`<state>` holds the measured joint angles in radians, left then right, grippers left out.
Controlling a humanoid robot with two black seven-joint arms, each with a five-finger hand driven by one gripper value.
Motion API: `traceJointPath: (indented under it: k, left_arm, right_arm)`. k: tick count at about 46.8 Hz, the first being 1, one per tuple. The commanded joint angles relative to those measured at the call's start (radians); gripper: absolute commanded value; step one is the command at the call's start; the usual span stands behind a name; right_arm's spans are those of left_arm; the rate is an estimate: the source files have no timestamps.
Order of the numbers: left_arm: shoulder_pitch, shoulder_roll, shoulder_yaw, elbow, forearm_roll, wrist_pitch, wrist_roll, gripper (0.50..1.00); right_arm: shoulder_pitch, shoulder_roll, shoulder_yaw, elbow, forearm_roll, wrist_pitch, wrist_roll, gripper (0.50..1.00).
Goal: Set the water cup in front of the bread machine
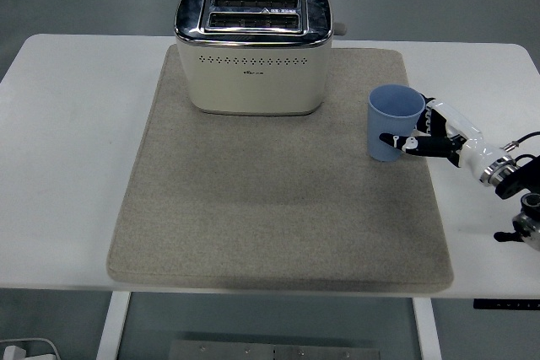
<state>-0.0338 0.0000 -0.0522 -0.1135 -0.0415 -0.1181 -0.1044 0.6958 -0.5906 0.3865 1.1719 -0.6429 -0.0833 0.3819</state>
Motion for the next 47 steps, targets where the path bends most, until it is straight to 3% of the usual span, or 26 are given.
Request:
traceJointPath:
  k: [1, 8, 21, 34, 47]
  left_arm:
    - [0.000, 0.000, 0.000, 0.000, 0.000, 0.000, 0.000, 1.000]
    - [0.000, 0.000, 0.000, 0.000, 0.000, 0.000, 0.000, 1.000]
    - [0.000, 0.000, 0.000, 0.000, 0.000, 0.000, 0.000, 1.000]
    - [0.000, 0.000, 0.000, 0.000, 0.000, 0.000, 0.000, 1.000]
    - [0.000, 0.000, 0.000, 0.000, 0.000, 0.000, 0.000, 1.000]
  right_arm:
    - [-0.001, 0.002, 0.005, 0.031, 0.000, -0.003, 0.000, 0.500]
    - [-0.001, 0.028, 0.009, 0.077, 0.000, -0.004, 0.002, 0.500]
    - [0.028, 0.182, 0.003, 0.071, -0.003, -0.042, 0.002, 0.500]
    - [0.076, 0.307, -0.011, 0.005, -0.014, -0.065, 0.002, 0.500]
    - [0.097, 0.377, -0.012, -0.044, -0.018, -0.064, 0.002, 0.500]
